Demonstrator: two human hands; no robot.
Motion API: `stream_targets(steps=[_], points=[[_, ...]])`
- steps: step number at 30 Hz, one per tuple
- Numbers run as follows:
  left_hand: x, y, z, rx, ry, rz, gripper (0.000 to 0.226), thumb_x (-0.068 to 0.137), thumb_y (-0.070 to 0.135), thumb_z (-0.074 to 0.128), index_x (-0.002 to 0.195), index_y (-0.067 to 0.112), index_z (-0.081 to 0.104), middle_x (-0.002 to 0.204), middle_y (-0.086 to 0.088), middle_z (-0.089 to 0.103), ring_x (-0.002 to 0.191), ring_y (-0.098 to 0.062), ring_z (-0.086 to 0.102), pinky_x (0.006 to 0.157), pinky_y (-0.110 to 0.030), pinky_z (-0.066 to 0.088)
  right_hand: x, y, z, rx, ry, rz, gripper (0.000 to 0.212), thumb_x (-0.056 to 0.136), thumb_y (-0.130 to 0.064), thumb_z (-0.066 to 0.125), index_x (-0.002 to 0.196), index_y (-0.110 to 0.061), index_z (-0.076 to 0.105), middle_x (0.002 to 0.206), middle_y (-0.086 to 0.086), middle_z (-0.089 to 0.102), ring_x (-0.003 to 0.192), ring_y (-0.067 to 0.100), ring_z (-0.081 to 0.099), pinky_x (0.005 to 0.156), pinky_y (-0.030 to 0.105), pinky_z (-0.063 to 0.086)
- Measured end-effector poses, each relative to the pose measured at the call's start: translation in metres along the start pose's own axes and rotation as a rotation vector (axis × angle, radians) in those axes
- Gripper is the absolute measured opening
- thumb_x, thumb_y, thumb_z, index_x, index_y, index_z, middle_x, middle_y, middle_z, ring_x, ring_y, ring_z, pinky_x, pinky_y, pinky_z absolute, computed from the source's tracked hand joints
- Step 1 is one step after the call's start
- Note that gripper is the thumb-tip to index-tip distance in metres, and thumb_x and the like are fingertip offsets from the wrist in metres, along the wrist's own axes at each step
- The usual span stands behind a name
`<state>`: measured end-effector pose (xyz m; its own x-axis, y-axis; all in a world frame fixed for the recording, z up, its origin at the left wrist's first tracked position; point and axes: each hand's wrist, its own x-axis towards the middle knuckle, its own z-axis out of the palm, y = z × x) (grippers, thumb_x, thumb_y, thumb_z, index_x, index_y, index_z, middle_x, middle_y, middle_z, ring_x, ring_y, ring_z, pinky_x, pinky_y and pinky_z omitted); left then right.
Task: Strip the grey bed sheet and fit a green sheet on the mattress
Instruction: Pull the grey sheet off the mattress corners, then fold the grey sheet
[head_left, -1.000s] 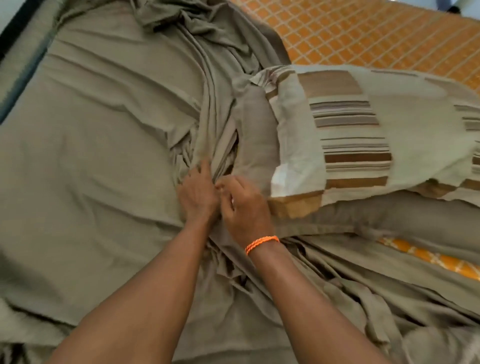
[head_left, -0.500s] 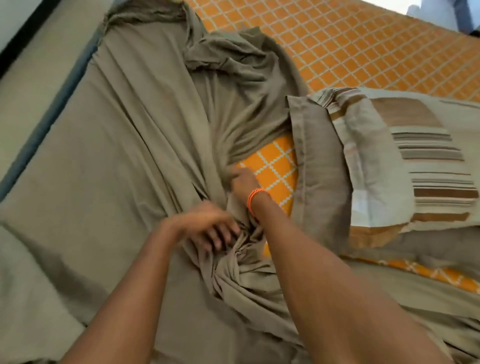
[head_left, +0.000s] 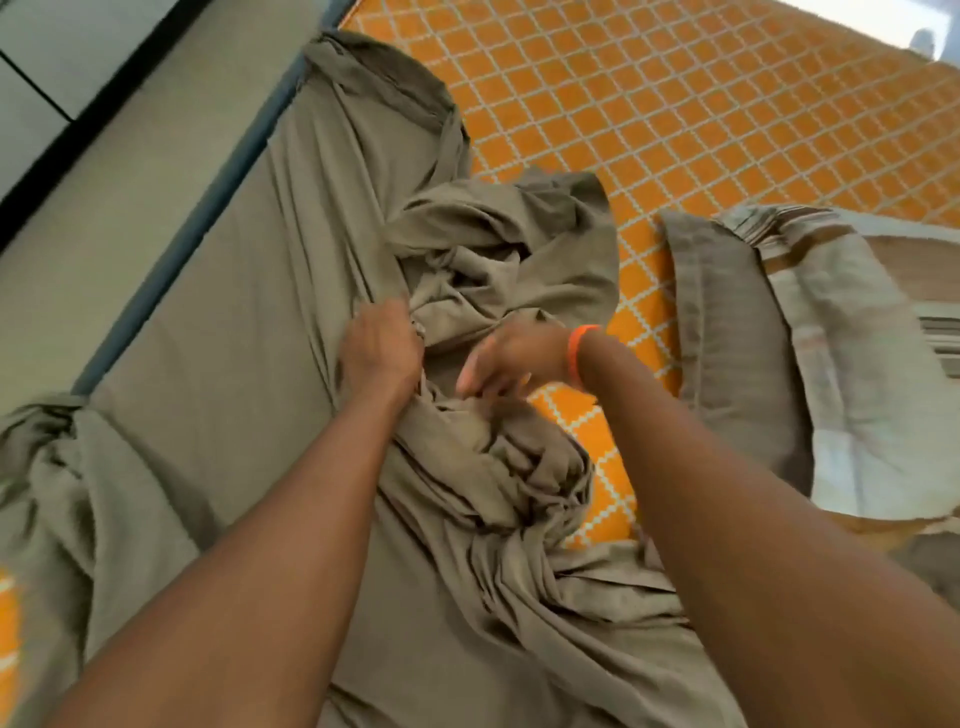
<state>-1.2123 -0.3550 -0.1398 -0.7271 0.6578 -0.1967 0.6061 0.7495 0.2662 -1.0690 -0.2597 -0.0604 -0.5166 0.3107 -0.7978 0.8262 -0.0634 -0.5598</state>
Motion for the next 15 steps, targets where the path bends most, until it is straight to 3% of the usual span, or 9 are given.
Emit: stream_targets(steps=[2,4,5,6,8,10,12,14,15], points=[[0.006,-0.007,-0.006,-0.018,-0.113,0.002,0.027,0.097,0.018,0.053,0.117,0.009,0.069,0.120,-0.025,0.068,0.111,-0.045,0.065,0.089,-0.046,0.052,0.040,0.009,-0.019,0.185,0.523,-0.071,0.021,0.097,-0.009,0.053,0.085,-0.008,0.070,0.079,0.009,0.064,0.064,0.020,0.055,0.060,0.031,0.041],[-0.007,-0.002,-0.003,-0.097,-0.321,0.054,0.028,0.087,0.024,0.052,0.105,0.012,0.070,0.115,-0.022,0.072,0.104,-0.042,0.067,0.085,-0.044,0.052,0.056,0.016,-0.028,-0.059,1.049,-0.124,0.020,0.098,-0.020,0.051,0.093,-0.015,0.070,0.094,0.006,0.066,0.083,0.025,0.060,0.072,0.037,0.048],[-0.021,0.001,0.006,-0.146,-0.445,0.073,0.027,0.083,0.026,0.051,0.098,0.013,0.069,0.110,-0.021,0.073,0.099,-0.039,0.068,0.080,-0.042,0.052,0.063,0.017,-0.026,-0.113,1.104,-0.169,0.019,0.096,-0.024,0.052,0.102,-0.018,0.069,0.106,0.007,0.065,0.097,0.028,0.060,0.083,0.040,0.050],[-0.038,0.007,0.014,-0.200,-0.531,0.079,0.023,0.081,0.025,0.050,0.092,0.013,0.066,0.106,-0.022,0.074,0.096,-0.038,0.068,0.076,-0.040,0.051,0.067,0.013,-0.025,-0.116,1.064,-0.248,0.023,0.094,-0.027,0.054,0.112,-0.020,0.068,0.118,0.009,0.061,0.111,0.031,0.058,0.095,0.043,0.049],[-0.074,0.020,0.034,-0.368,-0.660,0.070,0.022,0.083,0.021,0.052,0.094,0.008,0.066,0.106,-0.021,0.074,0.102,-0.038,0.069,0.077,-0.039,0.053,0.072,0.007,-0.017,-0.168,0.822,-0.301,0.047,0.096,-0.038,0.059,0.139,-0.020,0.056,0.143,0.011,0.051,0.134,0.034,0.046,0.112,0.047,0.040],[-0.104,0.038,0.038,-0.467,-0.782,0.100,0.031,0.093,0.013,0.052,0.119,0.002,0.066,0.125,-0.021,0.070,0.120,-0.037,0.064,0.094,-0.043,0.053,0.076,0.007,-0.001,-0.163,0.582,-0.221,0.084,0.094,-0.062,0.059,0.160,-0.021,0.030,0.161,0.012,0.036,0.147,0.035,0.034,0.118,0.051,0.033],[-0.123,0.055,0.041,-0.430,-0.948,0.141,0.043,0.106,0.009,0.046,0.148,-0.001,0.049,0.153,-0.020,0.052,0.141,-0.037,0.049,0.114,-0.042,0.039,0.078,0.006,0.016,-0.264,0.490,-0.155,0.110,0.085,-0.076,0.058,0.165,-0.027,0.002,0.165,0.013,0.027,0.149,0.037,0.029,0.116,0.060,0.032],[-0.135,0.065,0.037,-0.399,-1.044,0.187,0.056,0.112,0.027,0.046,0.159,-0.001,0.033,0.166,-0.018,0.033,0.152,-0.034,0.035,0.124,-0.033,0.027,0.079,0.010,0.031,-0.466,0.479,-0.160,0.108,0.091,-0.058,0.063,0.163,-0.031,-0.012,0.166,0.018,0.021,0.145,0.043,0.033,0.111,0.061,0.037],[-0.138,0.068,0.034,-0.455,-1.069,0.201,0.070,0.111,0.044,0.045,0.161,-0.001,0.026,0.170,-0.019,0.025,0.156,-0.032,0.029,0.125,-0.022,0.022,0.075,0.011,0.036,-0.553,0.461,-0.208,0.098,0.097,-0.040,0.062,0.164,-0.029,-0.008,0.165,0.020,0.023,0.140,0.044,0.040,0.107,0.056,0.040]])
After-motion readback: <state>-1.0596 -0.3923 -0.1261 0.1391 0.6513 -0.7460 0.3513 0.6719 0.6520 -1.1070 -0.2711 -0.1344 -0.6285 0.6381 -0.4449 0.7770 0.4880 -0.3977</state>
